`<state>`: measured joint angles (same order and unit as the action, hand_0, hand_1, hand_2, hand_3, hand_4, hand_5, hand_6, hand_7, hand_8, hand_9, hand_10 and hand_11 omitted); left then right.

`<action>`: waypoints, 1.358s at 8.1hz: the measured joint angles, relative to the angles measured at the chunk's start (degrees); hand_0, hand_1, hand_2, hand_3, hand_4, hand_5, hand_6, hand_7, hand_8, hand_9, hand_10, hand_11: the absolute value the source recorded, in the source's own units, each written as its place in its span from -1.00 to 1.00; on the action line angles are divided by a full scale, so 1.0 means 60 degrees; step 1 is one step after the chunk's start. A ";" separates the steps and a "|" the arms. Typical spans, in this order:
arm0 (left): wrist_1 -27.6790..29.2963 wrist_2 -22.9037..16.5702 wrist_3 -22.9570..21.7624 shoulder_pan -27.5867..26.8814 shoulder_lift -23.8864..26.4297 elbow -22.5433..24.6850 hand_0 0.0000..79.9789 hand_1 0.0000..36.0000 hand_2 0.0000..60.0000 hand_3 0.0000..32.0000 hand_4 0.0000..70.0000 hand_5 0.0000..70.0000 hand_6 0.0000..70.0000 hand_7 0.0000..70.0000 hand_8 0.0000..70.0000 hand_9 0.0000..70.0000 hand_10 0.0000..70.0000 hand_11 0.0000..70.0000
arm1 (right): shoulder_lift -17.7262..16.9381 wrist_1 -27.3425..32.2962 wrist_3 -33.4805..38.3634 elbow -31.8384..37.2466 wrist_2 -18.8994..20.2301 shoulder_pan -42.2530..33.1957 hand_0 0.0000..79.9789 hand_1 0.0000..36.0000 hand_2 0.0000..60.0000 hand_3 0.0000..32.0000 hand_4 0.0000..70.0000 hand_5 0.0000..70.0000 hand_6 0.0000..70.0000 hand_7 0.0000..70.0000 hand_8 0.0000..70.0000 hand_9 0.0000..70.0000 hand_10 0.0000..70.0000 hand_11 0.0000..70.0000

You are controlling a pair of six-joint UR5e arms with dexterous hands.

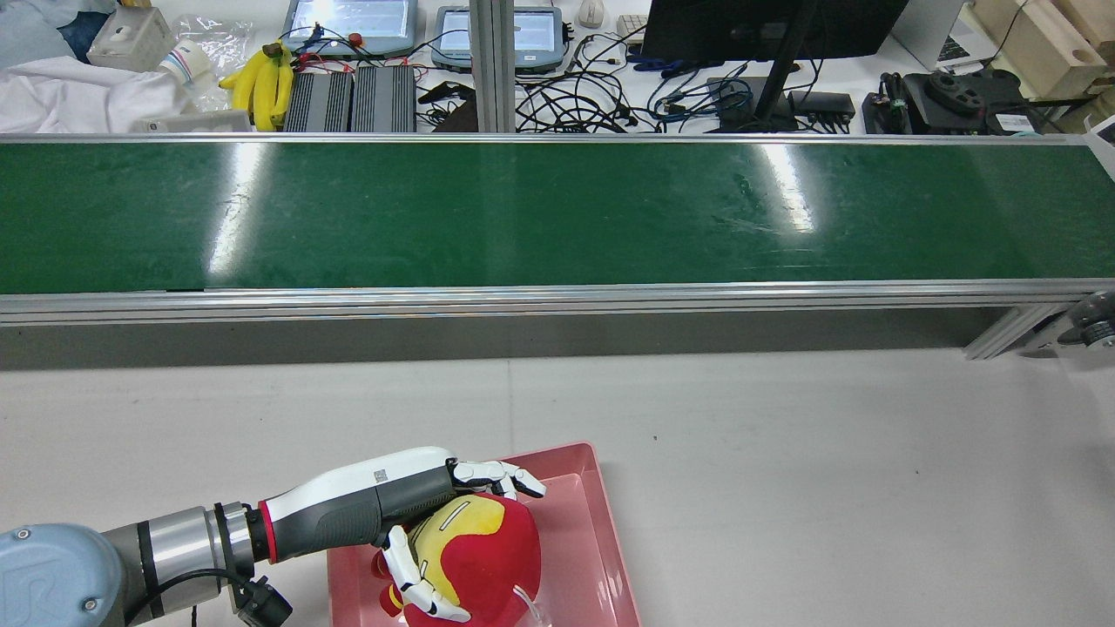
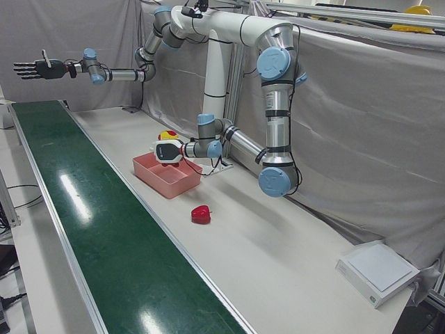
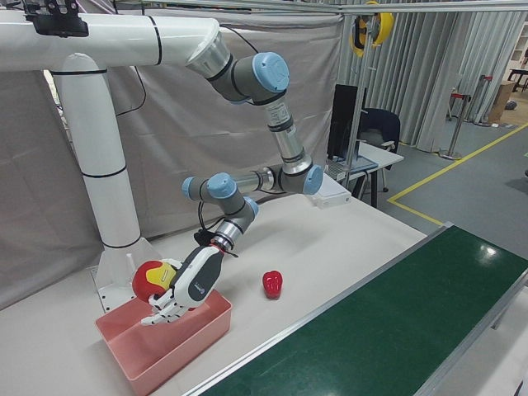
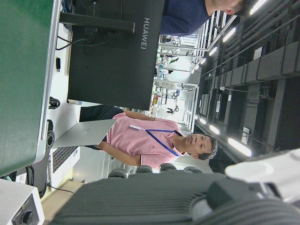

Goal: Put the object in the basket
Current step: 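Lower the plush into the pink tray and open the left hand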

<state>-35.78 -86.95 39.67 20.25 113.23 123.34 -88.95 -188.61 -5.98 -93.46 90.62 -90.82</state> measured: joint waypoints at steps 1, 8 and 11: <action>-0.0254 -0.0005 0.0028 0.0004 -0.0007 0.0065 0.37 -0.63 -1.00 -1.00 -0.66 -0.34 -0.89 -0.86 -0.72 -0.55 -1.00 -1.00 | 0.0000 0.0000 0.0000 0.0002 0.0000 -0.0004 -1.00 -1.00 -1.00 -1.00 -1.00 -1.00 -1.00 -1.00 -1.00 -1.00 -1.00 -1.00; -0.0976 -0.0038 0.0077 0.0012 -0.0044 0.0244 0.18 -0.87 -1.00 -1.00 -0.77 -0.33 -0.93 -0.90 -0.75 -0.58 -1.00 -1.00 | 0.0000 0.0000 0.0000 0.0002 0.0000 -0.0008 -1.00 -1.00 -1.00 -1.00 -1.00 -1.00 -1.00 -1.00 -1.00 -1.00 -1.00 -1.00; -0.1145 -0.0050 0.0035 0.0367 -0.0127 0.1111 0.22 -0.21 -0.67 -1.00 -0.78 0.43 -0.76 -0.51 -0.37 -0.03 -0.69 -0.52 | 0.0000 0.0000 0.0000 0.0005 0.0000 -0.0007 -1.00 -1.00 -1.00 -1.00 -1.00 -1.00 -1.00 -1.00 -1.00 -1.00 -1.00 -1.00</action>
<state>-42.65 -87.25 39.88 22.46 112.47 130.00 -88.95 -188.61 -5.98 -93.43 90.61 -90.86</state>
